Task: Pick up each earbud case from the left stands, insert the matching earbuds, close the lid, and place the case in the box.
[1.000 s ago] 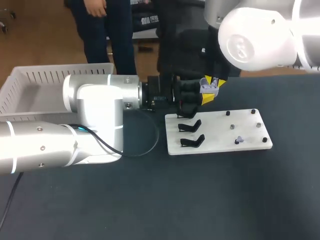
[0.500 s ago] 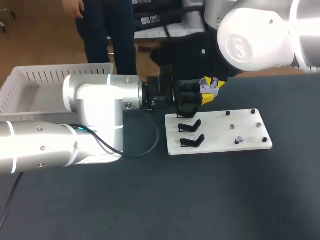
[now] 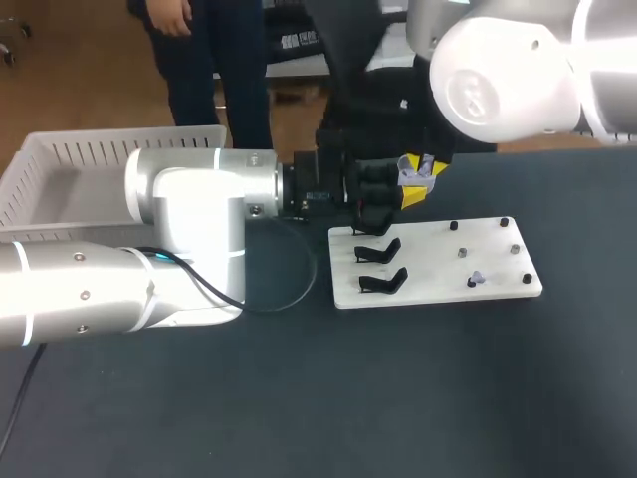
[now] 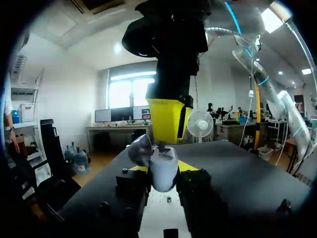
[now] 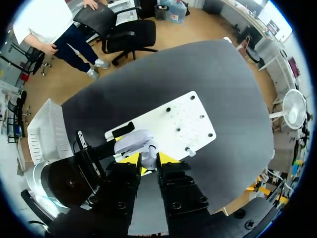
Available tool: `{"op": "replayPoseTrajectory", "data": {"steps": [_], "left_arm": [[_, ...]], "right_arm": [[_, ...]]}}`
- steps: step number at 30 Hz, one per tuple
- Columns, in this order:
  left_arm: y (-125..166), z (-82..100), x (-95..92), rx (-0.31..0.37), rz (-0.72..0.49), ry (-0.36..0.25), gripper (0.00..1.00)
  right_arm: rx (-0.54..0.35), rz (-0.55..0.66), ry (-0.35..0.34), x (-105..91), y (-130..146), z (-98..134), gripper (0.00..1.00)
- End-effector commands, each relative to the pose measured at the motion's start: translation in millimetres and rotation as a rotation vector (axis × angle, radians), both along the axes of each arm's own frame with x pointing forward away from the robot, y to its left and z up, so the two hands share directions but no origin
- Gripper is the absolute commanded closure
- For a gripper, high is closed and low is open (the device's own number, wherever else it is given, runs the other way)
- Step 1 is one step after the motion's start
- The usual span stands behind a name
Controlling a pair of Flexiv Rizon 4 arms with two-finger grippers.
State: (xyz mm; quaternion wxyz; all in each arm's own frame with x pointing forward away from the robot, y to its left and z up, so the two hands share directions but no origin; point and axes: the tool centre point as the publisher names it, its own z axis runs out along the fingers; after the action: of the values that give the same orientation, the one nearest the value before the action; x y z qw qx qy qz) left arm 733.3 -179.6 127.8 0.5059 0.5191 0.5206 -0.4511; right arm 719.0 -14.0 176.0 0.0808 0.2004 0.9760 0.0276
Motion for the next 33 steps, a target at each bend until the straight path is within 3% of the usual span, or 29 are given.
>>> {"op": "replayPoseTrajectory", "data": {"steps": [1, 33], "left_arm": [[-0.3, -0.3, -2.7, -0.004, 0.011, -0.005, 1.0], [-0.3, -0.3, -2.7, -0.004, 0.011, -0.005, 1.0]], "right_arm": [[-0.004, 0.0, 0.002, 0.6, 1.6, -1.0, 1.0], [-0.014, -0.004, 0.024, 6.1, 1.3, -7.4, 1.0]]}}
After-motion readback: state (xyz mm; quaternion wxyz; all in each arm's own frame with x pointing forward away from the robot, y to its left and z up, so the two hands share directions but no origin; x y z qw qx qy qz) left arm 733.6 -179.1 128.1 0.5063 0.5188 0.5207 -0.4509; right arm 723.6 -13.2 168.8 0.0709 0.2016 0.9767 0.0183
